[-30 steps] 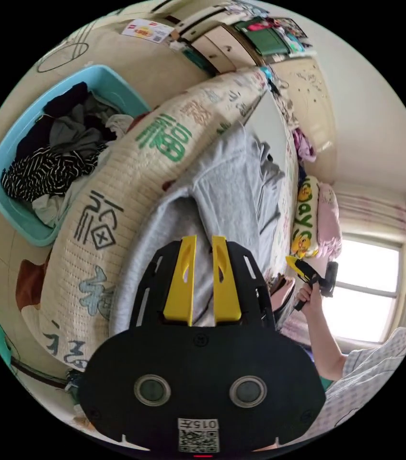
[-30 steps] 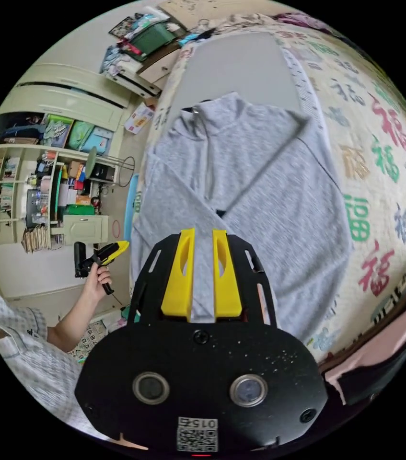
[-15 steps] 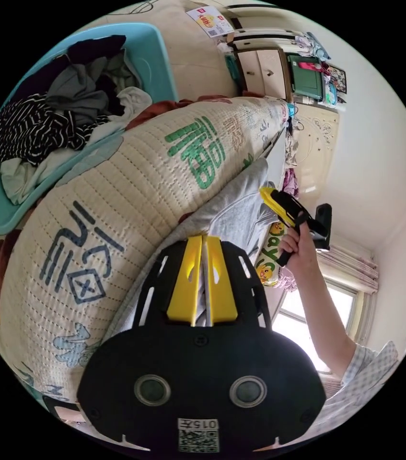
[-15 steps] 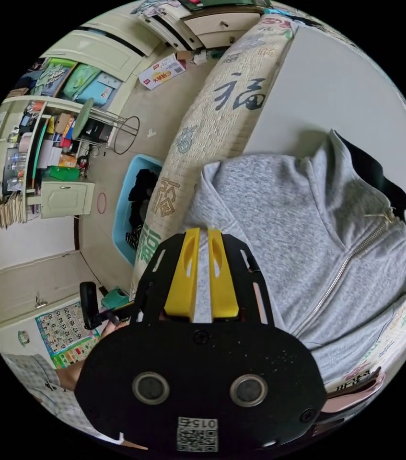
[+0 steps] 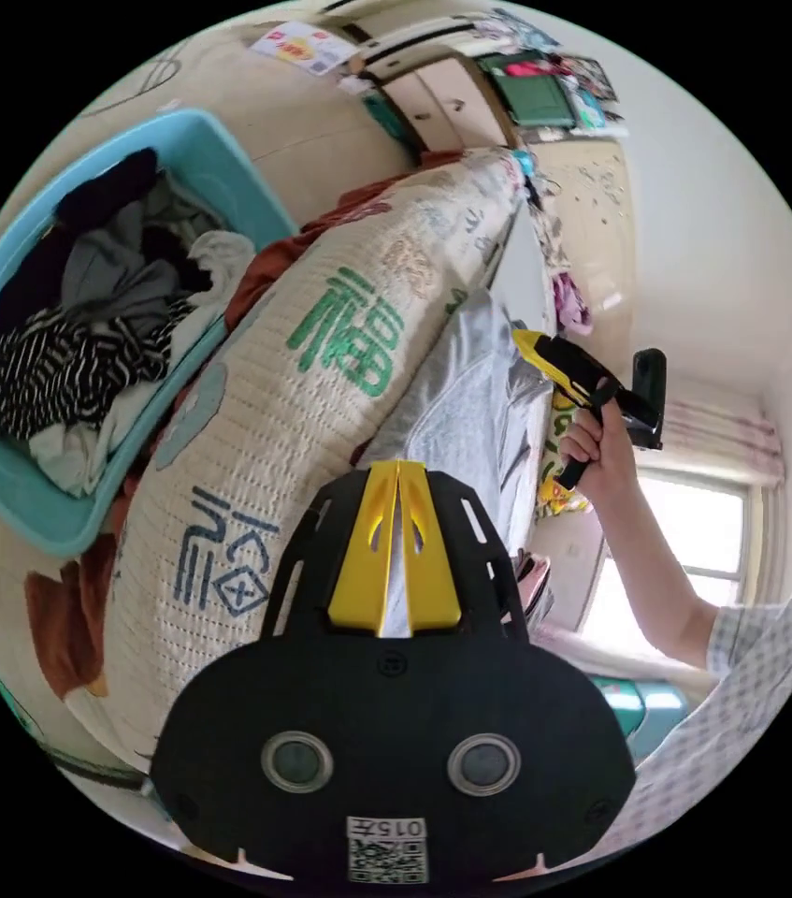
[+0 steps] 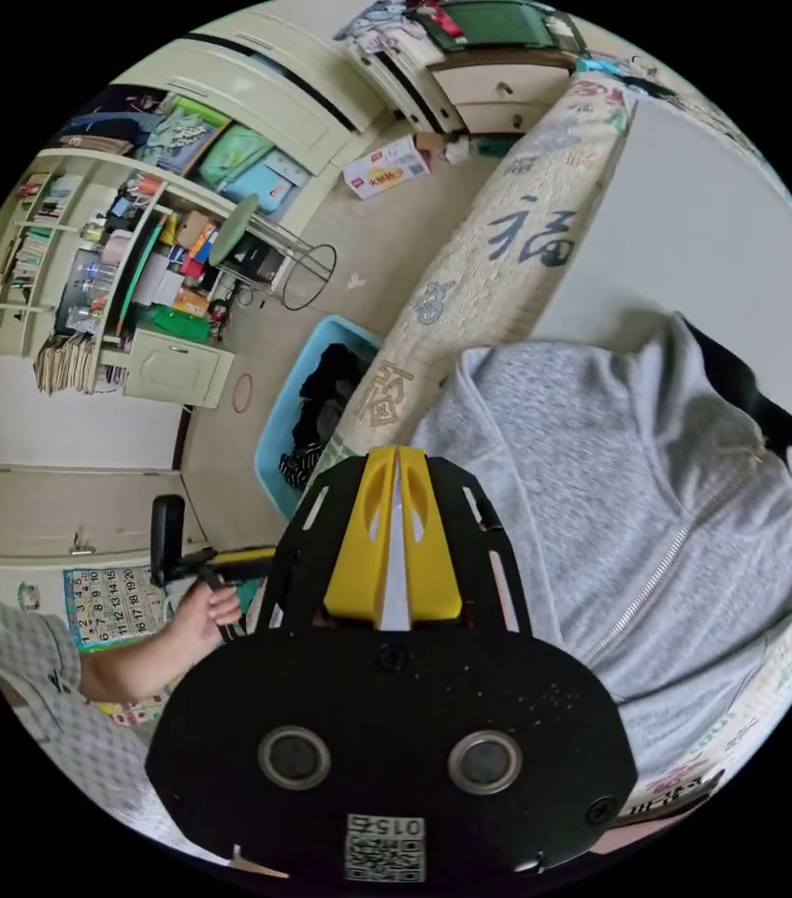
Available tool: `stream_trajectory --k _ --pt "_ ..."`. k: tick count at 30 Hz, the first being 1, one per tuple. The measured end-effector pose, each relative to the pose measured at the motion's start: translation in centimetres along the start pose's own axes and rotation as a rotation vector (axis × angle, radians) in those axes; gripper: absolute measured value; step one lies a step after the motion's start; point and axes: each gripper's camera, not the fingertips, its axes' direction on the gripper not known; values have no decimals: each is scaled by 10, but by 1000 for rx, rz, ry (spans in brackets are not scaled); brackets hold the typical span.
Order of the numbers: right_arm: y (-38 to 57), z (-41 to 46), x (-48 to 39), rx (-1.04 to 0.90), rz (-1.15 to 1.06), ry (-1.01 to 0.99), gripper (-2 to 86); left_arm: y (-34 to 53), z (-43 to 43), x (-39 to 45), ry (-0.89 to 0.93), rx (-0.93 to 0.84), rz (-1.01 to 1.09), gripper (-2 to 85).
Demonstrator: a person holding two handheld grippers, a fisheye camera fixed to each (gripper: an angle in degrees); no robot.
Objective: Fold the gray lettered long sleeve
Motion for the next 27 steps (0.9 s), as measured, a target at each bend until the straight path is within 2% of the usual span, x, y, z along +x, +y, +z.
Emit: stream_trajectory --k 7,10,13,22,27 --pt "100 -73 154 95 226 131 40 -43 14 89 -51 -12 437 7" --pt "111 -90 219 80 290 196 81 -90 47 125 -75 -52 496 83" --pt "97 -96 268 68 307 230 105 -137 91 172 -164 -95 587 110" --pt "23 -26 349 -51 202 227 137 -227 237 274 -456 -351 712 135" --pt "5 31 386 -177 112 222 134 -241 280 304 -498 -444 770 119"
